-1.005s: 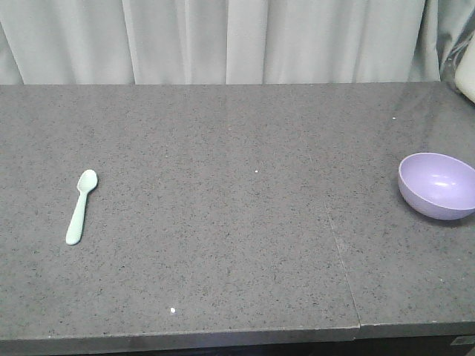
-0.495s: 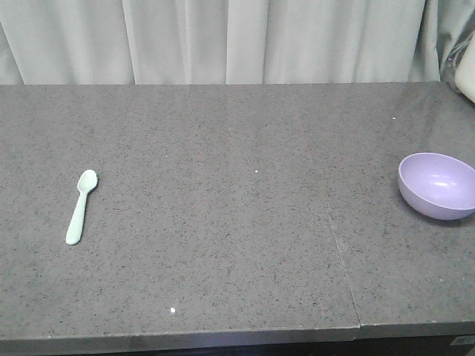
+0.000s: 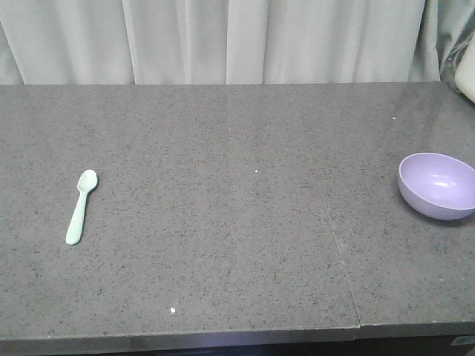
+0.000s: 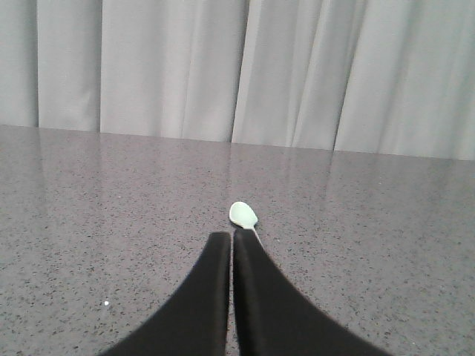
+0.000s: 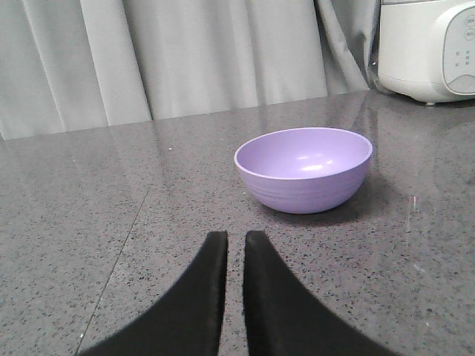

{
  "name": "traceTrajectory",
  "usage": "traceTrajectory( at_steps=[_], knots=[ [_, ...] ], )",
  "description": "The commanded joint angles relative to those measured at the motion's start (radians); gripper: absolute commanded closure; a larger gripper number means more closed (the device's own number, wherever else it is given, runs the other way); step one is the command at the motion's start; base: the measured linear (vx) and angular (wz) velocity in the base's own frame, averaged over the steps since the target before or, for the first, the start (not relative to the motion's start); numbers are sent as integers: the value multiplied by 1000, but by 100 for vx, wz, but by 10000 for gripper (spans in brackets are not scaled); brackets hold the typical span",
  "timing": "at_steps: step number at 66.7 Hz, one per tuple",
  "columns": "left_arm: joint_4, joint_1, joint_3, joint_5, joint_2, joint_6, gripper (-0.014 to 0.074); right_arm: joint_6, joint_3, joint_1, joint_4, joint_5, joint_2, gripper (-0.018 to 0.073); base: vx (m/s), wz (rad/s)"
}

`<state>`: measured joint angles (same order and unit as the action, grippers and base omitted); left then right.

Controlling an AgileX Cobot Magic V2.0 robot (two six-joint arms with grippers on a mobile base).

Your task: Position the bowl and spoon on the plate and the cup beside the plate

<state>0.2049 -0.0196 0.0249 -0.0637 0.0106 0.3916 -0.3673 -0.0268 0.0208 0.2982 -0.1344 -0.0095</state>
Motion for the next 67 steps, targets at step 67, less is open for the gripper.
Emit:
traceTrajectory(
  at_steps=[67],
  knots=[
    [-16,-2,23,457,18,112,602,-209,-15,-3,-221,475,-11,489,0,0]
  ],
)
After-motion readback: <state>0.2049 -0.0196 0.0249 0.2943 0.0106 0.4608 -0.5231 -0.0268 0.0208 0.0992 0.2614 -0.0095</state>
